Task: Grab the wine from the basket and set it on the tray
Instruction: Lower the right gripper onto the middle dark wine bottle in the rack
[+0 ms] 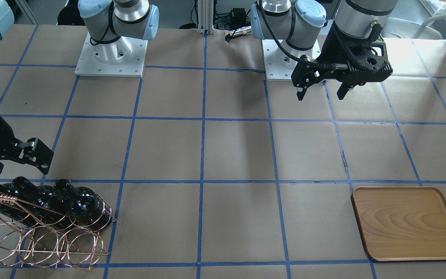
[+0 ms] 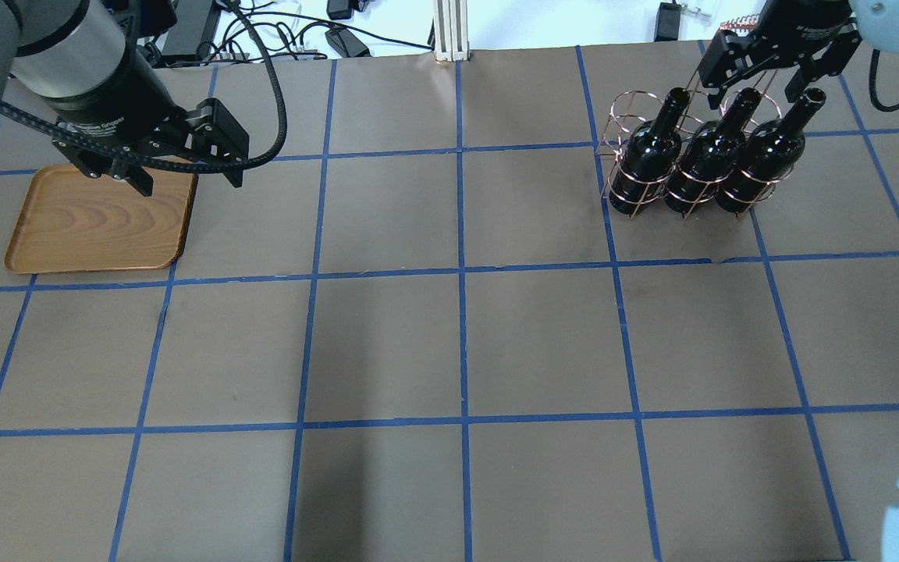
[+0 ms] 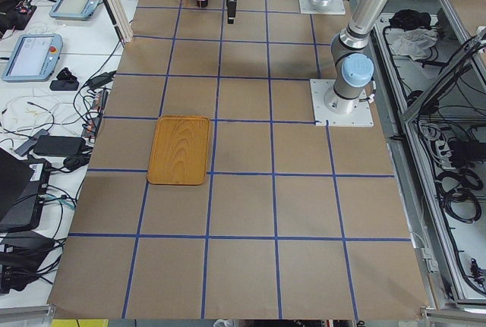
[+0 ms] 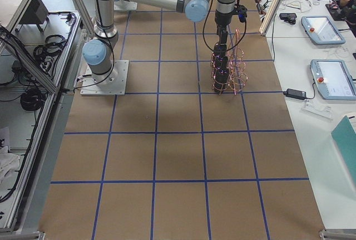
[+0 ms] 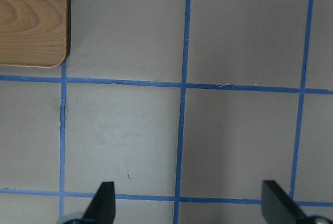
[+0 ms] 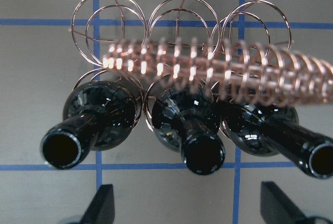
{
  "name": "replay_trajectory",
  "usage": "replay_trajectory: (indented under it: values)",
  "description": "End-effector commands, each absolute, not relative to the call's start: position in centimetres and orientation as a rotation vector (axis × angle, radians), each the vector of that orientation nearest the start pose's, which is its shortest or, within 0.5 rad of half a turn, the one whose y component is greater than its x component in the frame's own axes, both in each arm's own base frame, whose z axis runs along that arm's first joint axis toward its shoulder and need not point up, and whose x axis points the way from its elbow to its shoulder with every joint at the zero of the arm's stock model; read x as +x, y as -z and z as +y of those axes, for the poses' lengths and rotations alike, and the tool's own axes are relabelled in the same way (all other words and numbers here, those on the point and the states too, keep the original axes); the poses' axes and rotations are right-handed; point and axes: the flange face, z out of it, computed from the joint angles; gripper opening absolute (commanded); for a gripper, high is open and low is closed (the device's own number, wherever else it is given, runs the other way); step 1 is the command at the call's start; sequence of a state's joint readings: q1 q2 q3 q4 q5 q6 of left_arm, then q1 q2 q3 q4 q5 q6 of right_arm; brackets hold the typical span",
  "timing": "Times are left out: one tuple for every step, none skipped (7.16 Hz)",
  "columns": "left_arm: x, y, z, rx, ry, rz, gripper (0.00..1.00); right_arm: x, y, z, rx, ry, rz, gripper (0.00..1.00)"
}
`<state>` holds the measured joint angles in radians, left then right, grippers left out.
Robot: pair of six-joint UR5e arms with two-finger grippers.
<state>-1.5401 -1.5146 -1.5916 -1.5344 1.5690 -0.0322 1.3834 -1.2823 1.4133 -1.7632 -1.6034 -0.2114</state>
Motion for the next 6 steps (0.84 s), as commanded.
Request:
replay_trajectory:
  values:
    - [-11.8, -50.8, -47.8, -0.101, 0.111, 3.14, 1.0, 0.7, -40.3, -63.9, -0.087, 0.041, 3.181, 0.92]
    - [-12.0, -50.7, -47.9, -0.099, 0.111, 3.147, 1.0, 0.7, -39.4, -64.3, -0.092, 0.026, 3.179, 0.84]
    - [-12.0, -50.7, -47.9, -0.098, 0.111, 3.149, 1.0, 0.7, -39.2, -64.4, -0.087, 0.022, 3.176, 0.78]
    - [-11.9, -50.6, -47.9, -0.099, 0.106, 3.144, 1.0, 0.5, -38.3, -65.3, -0.092, 0.06, 3.18, 0.7]
    - [-11.6, -50.5, -48.2, -0.11, 0.106, 3.148, 1.0, 0.4, -37.5, -65.8, -0.091, 0.068, 3.181, 0.68]
    - [-11.6, -50.6, -48.1, -0.111, 0.109, 3.15, 1.0, 0.4, -37.3, -65.9, -0.089, 0.07, 3.181, 0.65]
